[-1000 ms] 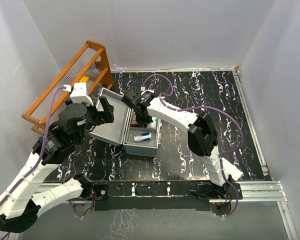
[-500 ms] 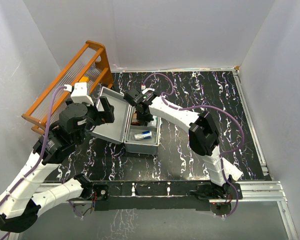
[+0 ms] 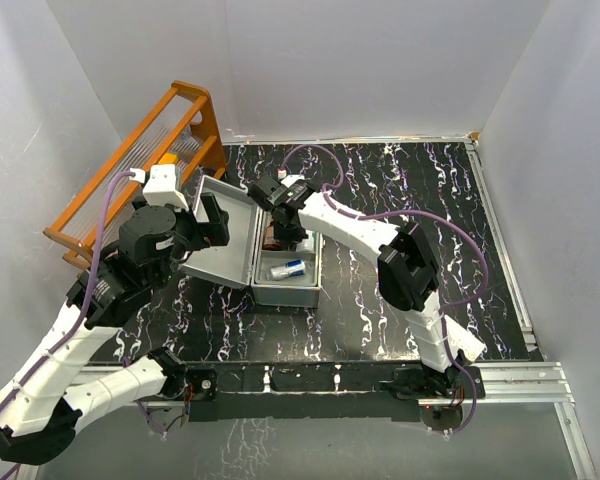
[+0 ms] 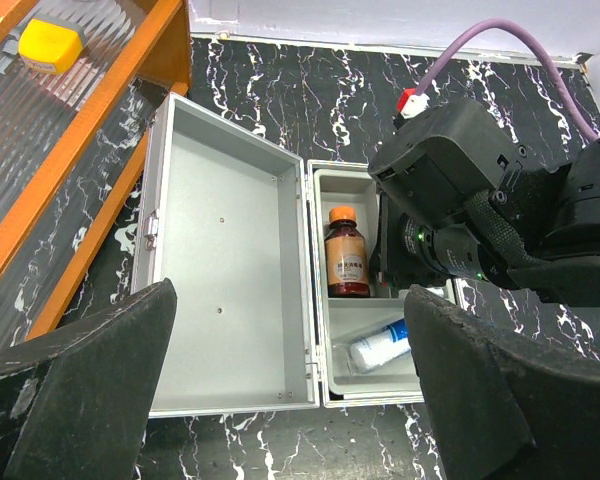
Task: Organize the medicine kit
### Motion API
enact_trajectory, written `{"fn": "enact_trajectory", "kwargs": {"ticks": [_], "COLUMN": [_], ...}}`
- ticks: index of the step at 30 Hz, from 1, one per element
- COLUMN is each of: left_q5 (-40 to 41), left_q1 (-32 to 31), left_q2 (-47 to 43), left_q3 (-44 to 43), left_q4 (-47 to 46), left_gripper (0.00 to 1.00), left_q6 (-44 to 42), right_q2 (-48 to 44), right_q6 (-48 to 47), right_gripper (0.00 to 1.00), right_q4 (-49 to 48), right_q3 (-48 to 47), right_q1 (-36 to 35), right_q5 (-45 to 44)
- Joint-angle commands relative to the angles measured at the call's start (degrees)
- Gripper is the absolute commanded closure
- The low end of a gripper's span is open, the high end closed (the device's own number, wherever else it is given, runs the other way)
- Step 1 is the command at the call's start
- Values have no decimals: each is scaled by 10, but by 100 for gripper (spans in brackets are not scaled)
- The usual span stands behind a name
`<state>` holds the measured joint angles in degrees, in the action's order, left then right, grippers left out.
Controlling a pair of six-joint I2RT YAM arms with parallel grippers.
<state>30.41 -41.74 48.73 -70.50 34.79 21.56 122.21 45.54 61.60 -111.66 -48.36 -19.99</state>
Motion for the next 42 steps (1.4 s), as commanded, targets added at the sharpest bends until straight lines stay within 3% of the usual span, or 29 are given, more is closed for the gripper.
{"fn": "enact_trajectory", "kwargs": {"ticks": [1,7,16,26,28,32,36,42], "left_q5": [-3,-3,16,49,9,-169,-209,-273], "left_q1": [0,0,0,25,62,163,195,264], "left_q2": [1,7,42,136,145,186,219,234], "left_q3": [-7,-12,-12,-29,-27,-54,-72,-29], "left_q4": [-8,-1,6,52,44,46,41,21], "left_gripper": [4,6,13,19,17,2,1,1], "left_q6": [-9,-13,-14,-14,-31,-62,-54,-29], "right_q2": [-4,-41,-144,-339,-371,-418,-437,-435], "right_q6": [-17,8,19,29,29,29,26,6], "right_gripper": [91,74,62,62,62,62,62,62], "right_q4": [-11,13,-5,-177,-200,-235,-260,-278], "right_q3": [-37,-64,6,260,316,390,424,437], "right_q1": [2,2,6,46,55,75,91,100], "right_q5": [-1,-21,-37,-14,-7,10,37,56]}}
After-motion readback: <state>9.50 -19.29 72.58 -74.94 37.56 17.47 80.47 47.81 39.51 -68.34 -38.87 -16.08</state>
